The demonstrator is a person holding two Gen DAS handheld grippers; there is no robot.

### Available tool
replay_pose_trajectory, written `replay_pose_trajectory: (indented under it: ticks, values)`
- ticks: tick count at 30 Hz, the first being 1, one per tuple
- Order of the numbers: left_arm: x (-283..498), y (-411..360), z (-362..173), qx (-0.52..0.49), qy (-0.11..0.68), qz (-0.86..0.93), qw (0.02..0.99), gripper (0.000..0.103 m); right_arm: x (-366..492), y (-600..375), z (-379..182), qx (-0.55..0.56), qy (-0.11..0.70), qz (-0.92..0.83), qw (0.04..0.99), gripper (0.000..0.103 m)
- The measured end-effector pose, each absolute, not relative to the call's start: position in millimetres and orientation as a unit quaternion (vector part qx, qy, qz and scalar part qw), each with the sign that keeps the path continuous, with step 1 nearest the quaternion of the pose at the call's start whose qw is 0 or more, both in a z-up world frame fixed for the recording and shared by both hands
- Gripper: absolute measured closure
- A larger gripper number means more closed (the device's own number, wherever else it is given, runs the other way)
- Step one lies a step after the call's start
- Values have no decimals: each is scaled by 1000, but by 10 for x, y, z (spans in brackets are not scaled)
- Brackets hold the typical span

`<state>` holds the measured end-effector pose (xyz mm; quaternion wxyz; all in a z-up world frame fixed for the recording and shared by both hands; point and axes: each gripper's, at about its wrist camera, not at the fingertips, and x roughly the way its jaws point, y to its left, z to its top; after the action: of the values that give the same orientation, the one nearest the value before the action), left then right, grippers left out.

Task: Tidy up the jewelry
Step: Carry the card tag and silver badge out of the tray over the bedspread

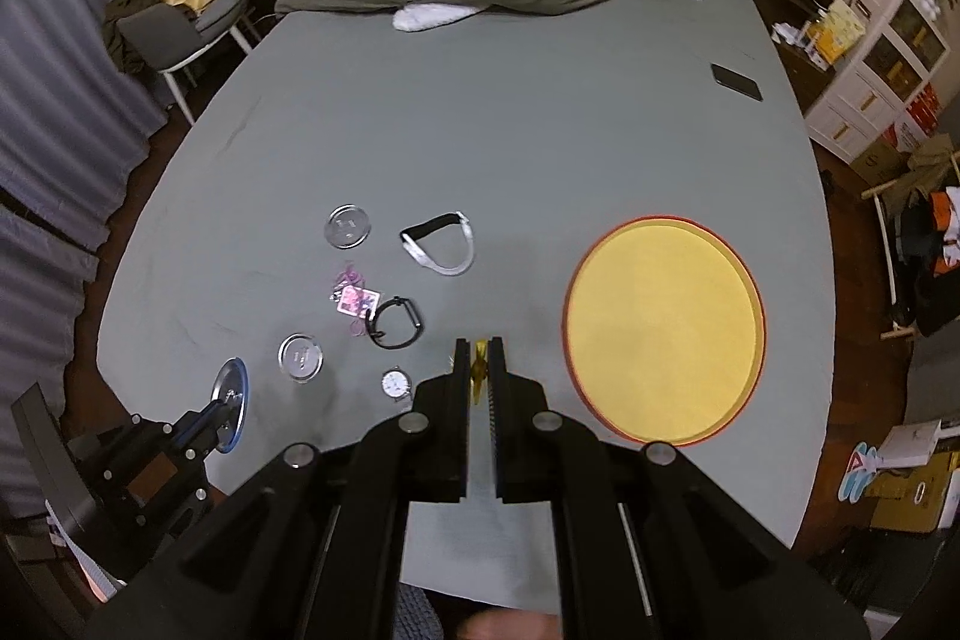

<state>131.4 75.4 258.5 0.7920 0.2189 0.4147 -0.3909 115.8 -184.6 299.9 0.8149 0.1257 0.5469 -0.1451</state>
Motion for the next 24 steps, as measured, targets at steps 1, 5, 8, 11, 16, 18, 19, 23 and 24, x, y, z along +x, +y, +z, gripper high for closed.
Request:
replay_pose_trajectory:
  ticks: [1, 5, 8, 11, 16, 18, 19, 23, 24]
  values:
    - [1320, 787, 2585, 217, 414, -388, 794, 103, 1167, -1815, 2996, 124, 547, -145, 815, 97]
    - [1346, 886, 2598, 210, 413, -381, 800, 103, 1226, -1700, 2987, 119, 548, -140, 816, 97]
    - [1346, 957, 2592, 207, 413, -377, 803, 103, 1246, -1620, 2980, 112, 549, -135, 817, 97]
    - [1346, 1021, 2573, 203, 414, -373, 805, 103, 1237, -1558, 2989, 108, 548, -134, 819, 97]
    - [1383, 1108, 2520, 199, 417, -366, 808, 103, 1213, -1488, 2985, 102, 548, -134, 820, 97]
    - [1385, 1144, 2492, 198, 418, -363, 809, 103, 1201, -1469, 2968, 100, 548, -133, 820, 97]
    - [1388, 1150, 2479, 197, 419, -362, 809, 103, 1194, -1461, 2959, 100, 548, -131, 820, 97]
    - [1402, 1186, 2388, 198, 422, -354, 811, 103, 1194, -1415, 2923, 95, 549, -127, 820, 97]
    - [1407, 1198, 2356, 198, 423, -353, 811, 103, 1195, -1397, 2915, 94, 550, -125, 821, 97]
